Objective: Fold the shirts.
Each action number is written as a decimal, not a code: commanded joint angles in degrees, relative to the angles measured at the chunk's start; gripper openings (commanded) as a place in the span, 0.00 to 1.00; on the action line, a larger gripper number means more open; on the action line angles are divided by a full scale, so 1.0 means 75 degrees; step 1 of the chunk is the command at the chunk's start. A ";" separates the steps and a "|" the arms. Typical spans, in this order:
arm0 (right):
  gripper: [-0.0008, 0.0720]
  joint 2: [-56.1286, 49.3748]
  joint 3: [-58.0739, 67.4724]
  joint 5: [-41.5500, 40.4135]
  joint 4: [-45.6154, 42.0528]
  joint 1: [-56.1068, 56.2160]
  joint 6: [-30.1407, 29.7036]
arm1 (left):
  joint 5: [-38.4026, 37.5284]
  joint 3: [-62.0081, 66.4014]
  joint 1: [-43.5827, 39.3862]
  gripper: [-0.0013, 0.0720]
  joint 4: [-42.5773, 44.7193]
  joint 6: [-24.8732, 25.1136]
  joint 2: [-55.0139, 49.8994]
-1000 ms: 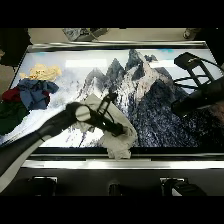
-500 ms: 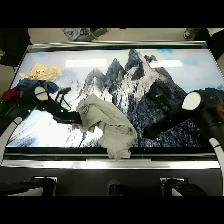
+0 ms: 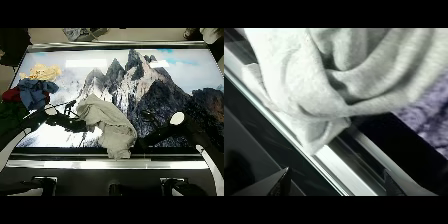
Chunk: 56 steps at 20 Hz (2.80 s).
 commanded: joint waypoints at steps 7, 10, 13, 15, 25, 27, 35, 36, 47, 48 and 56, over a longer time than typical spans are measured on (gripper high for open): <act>0.97 -0.0868 -0.0431 -0.1754 0.1020 0.1676 -0.0676 | 0.0420 -0.0070 -0.0032 0.07 -0.0029 0.0213 0.0274; 0.79 -0.1265 -0.0428 -0.2588 0.1110 0.2454 -0.0201 | 0.0329 0.0000 -0.0023 0.07 0.0280 0.0213 0.0379; 0.09 -0.1116 -0.0274 -0.2384 0.0909 0.2384 -0.0122 | 0.0096 0.0484 -0.0006 0.07 0.0624 0.0213 0.0554; 0.09 -0.0632 0.0256 -0.1827 -0.0187 0.2031 -0.0044 | -0.0044 0.1271 0.0070 0.07 0.1189 0.0207 0.0947; 0.09 0.3579 0.5843 -0.1341 -0.5447 -0.0892 0.0863 | -0.0154 0.7871 0.2025 0.07 0.2527 -0.1154 0.3815; 0.09 0.4048 0.5951 -0.1338 -0.5184 -0.0889 0.0857 | -0.0067 0.8131 0.2037 0.07 0.2407 -0.1151 0.4197; 0.09 0.4465 0.5951 0.0082 -0.5080 -0.0889 0.0860 | 0.1014 0.8239 0.2055 0.07 0.2363 -0.1142 0.4319; 0.09 0.4421 0.5951 0.0446 -0.5082 -0.0889 0.0857 | 0.1192 0.8239 0.2055 0.07 0.2398 -0.1110 0.4234; 0.09 -0.0128 0.3526 0.1096 -0.3483 -0.0889 0.1119 | 0.0277 0.8215 0.1990 0.07 0.2471 -0.1000 -0.0766; 0.09 -0.0816 0.3474 0.0507 -0.3340 -0.0889 0.1282 | 0.0134 0.8215 0.1932 0.07 0.2471 -0.1003 -0.1390; 0.10 -0.3156 0.3512 -0.2087 -0.1851 -0.0892 0.2031 | -0.1821 0.8218 0.1457 0.38 0.1521 -0.1358 -0.3786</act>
